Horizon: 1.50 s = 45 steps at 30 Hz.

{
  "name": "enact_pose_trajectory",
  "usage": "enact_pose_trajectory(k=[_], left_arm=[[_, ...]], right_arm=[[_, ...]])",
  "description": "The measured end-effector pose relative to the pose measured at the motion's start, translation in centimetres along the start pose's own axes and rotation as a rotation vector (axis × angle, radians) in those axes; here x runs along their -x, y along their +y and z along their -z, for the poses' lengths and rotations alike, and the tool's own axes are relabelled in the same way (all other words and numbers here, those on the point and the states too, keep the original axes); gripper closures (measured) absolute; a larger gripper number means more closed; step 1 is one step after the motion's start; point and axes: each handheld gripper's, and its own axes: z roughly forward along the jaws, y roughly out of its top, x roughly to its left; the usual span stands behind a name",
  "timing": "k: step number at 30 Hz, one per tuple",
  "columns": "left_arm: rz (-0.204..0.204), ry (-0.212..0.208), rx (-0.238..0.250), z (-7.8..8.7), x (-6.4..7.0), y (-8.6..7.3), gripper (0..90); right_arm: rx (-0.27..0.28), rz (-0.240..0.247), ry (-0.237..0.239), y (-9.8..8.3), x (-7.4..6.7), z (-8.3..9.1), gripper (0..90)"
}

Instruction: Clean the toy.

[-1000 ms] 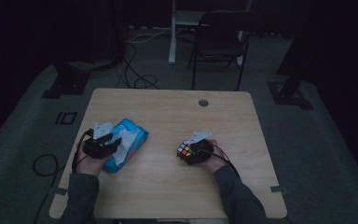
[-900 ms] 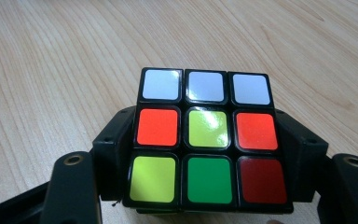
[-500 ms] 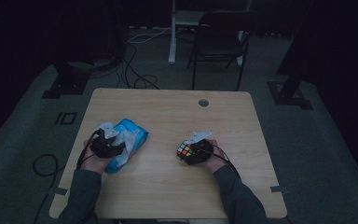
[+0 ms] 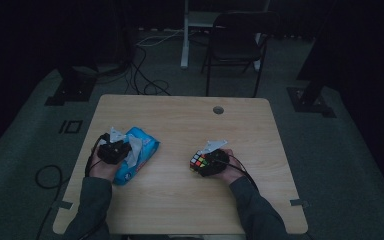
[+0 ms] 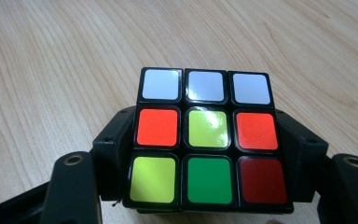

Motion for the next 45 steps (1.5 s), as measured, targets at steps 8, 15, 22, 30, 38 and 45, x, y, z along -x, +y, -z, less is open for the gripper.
enact_pose_trajectory(k=[8,15,22,30,38,45], left_arm=[[-0.024,-0.022,0.085,1.3,0.9,0.8,85.9],[-0.045,-0.066,0.149,2.3,1.5,2.4,86.0],[-0.055,-0.098,0.158,1.9,2.2,3.1,85.8],[-0.075,-0.139,0.149,0.9,3.4,3.8,85.7],[-0.103,-0.186,0.141,0.1,4.8,4.7,85.7],[-0.129,-0.225,0.146,-0.3,6.0,5.7,85.6]], right_arm=[[-0.014,0.023,-0.005,0.2,-0.1,0.0,33.2],[0.002,0.100,-0.051,0.3,-1.1,0.4,33.6],[0.035,0.212,-0.104,0.9,-2.7,1.4,33.6],[0.075,0.266,-0.113,1.2,-3.9,1.9,33.6],[0.089,0.350,-0.150,1.3,-5.8,2.3,33.6],[0.094,0.408,-0.192,1.2,-7.0,2.2,33.6]])
